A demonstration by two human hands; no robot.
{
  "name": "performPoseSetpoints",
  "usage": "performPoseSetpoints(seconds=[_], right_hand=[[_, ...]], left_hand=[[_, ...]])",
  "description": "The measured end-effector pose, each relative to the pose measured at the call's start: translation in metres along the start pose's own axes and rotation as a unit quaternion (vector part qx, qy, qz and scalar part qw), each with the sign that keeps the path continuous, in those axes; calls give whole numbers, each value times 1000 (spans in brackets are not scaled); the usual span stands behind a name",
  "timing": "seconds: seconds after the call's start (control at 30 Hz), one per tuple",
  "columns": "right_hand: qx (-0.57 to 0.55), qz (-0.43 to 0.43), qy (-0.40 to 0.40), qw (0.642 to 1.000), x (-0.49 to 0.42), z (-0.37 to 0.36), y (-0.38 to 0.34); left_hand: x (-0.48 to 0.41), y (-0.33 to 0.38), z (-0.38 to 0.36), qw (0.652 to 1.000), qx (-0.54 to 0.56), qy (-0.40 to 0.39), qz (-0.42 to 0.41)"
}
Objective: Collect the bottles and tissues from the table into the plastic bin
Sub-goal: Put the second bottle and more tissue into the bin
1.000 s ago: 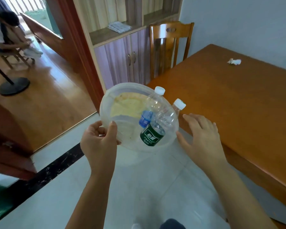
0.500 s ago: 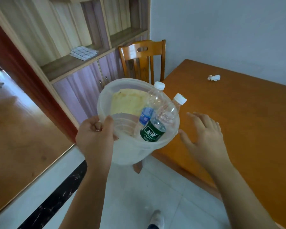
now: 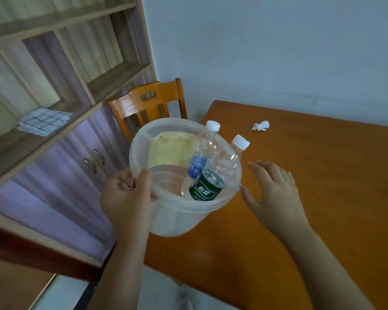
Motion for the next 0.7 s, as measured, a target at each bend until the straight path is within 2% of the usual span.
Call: performPoseSetpoints(seconds=[0.23, 0.4, 0.7], right_hand=[[15, -64, 12, 998, -77, -19, 14], [47, -77, -3, 996, -127, -35, 39], [54, -89, -15, 994, -221, -70, 115]], left_hand=[[-77, -4, -96, 996, 0, -89, -26], [-106, -11, -161, 992, -22, -118, -49], [-135, -38, -264, 993, -22, -114, -19]])
Point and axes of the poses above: each hand's wrist, its own x-axis away from the middle knuckle, its own z-axis out of the back of the hand, y = z × x, the point moved 9 cm from there along -x, towards the middle knuckle, and after that the axes turned 1 degree about y, right-handed, at the moved point
